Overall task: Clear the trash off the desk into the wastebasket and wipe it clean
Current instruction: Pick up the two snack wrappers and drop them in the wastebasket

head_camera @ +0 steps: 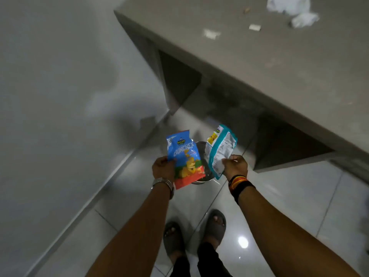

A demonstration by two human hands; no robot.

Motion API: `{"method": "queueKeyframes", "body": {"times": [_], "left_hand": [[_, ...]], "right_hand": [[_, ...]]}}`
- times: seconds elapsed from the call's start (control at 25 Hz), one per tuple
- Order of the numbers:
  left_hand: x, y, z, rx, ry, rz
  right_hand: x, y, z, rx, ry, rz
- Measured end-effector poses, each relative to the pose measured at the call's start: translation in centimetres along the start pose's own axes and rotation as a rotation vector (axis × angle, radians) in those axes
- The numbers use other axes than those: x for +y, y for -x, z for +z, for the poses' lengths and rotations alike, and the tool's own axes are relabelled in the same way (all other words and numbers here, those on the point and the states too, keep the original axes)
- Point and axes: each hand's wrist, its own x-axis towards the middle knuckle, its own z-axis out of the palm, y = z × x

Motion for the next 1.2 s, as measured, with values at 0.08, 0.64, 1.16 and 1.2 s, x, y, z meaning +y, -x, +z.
{"method": "queueKeyframes", "body": {"times": [0.08, 0.64, 1.16, 1.2], "left_hand": [[-3.0, -2.5, 3.1, 0.044, 0.089, 0.032], [-11.8, -3.9, 7.8, -0.141, -0.619, 0.145], [26.0, 17.7, 1.4, -0.212, -0.653, 1.079], [28.3, 18.2, 2.6, -0.238, -0.707, 1.108]], "right_hand": [[3.6, -4.1, 2.0, 0.014, -0.081, 0.051], [9.2, -6.6, 3.6, -0.192, 0.131, -0.109], [-22.1, 16.8, -8.1, 0.193, 0.254, -0.895], [-24.8, 15.9, -8.7, 0.219, 0.344, -0.927]]}}
